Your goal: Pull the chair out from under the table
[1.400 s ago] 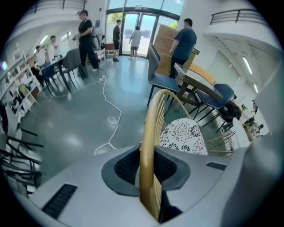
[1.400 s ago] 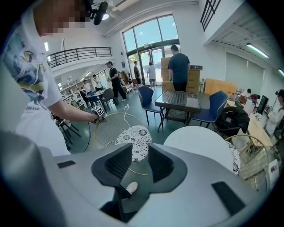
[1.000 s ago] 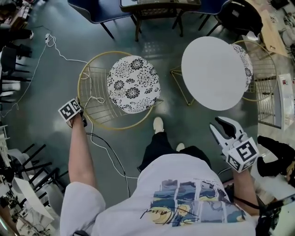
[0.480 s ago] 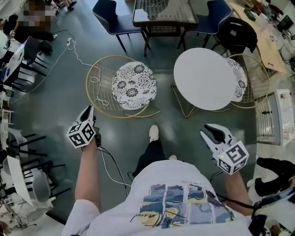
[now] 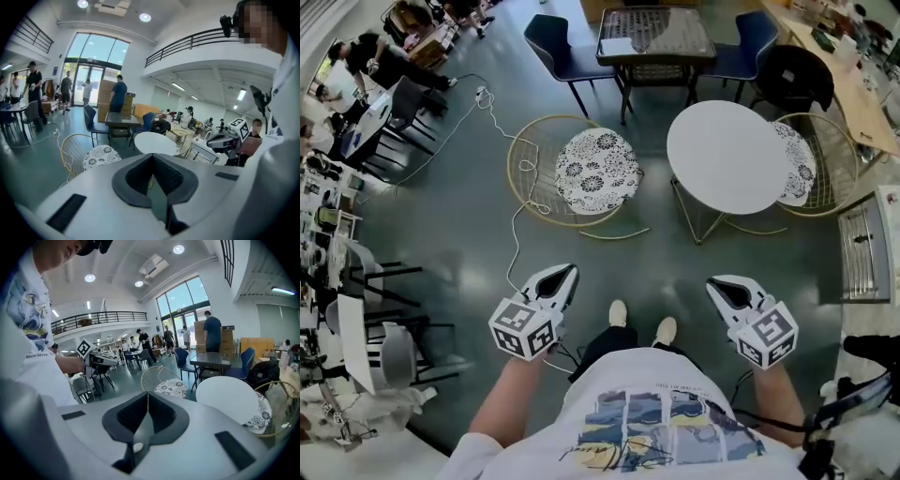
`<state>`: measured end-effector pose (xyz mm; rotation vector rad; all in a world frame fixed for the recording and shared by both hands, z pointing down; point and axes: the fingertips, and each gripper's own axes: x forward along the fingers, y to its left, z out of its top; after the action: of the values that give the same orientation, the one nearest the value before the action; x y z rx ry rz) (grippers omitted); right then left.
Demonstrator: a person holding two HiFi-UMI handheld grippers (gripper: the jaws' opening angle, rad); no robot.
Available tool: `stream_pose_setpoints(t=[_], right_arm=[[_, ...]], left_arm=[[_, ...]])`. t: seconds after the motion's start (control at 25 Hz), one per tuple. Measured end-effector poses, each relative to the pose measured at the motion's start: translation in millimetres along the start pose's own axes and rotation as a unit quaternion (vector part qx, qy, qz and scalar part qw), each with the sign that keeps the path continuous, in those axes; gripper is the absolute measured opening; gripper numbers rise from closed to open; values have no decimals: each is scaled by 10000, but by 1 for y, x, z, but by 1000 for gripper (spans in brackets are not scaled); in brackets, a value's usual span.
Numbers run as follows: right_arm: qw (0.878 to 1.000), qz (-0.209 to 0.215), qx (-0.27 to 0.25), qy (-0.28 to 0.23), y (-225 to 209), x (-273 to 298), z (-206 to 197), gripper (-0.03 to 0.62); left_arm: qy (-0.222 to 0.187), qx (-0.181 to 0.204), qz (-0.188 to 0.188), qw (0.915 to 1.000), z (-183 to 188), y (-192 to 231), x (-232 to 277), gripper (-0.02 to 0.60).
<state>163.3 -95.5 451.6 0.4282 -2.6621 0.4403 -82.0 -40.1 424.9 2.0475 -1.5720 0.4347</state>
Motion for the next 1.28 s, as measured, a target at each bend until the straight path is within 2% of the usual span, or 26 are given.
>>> stream_pose_setpoints(t=[0.16, 0.32, 0.48, 0.68, 1.28], right_arm=[[9998, -118, -47, -181, 20, -9, 6, 16], [9994, -135, -128, -288, 57, -4, 18, 15], [9989, -157, -227, -374, 98, 17, 33, 15], [9989, -45, -368, -300, 160, 47, 43, 15], [9988, -112, -406, -243, 273, 68, 37, 11]], left_arm=[[24, 553, -504, 9972, 7, -53, -6, 11], [-215, 647, -1017, 9925, 13, -80, -31, 9], [-382, 748, -1377, 9869, 18, -80, -65, 11], [-279, 974, -1561, 9825, -8, -60, -112, 9], [-81, 821, -1792, 9804, -65, -24, -190, 11]])
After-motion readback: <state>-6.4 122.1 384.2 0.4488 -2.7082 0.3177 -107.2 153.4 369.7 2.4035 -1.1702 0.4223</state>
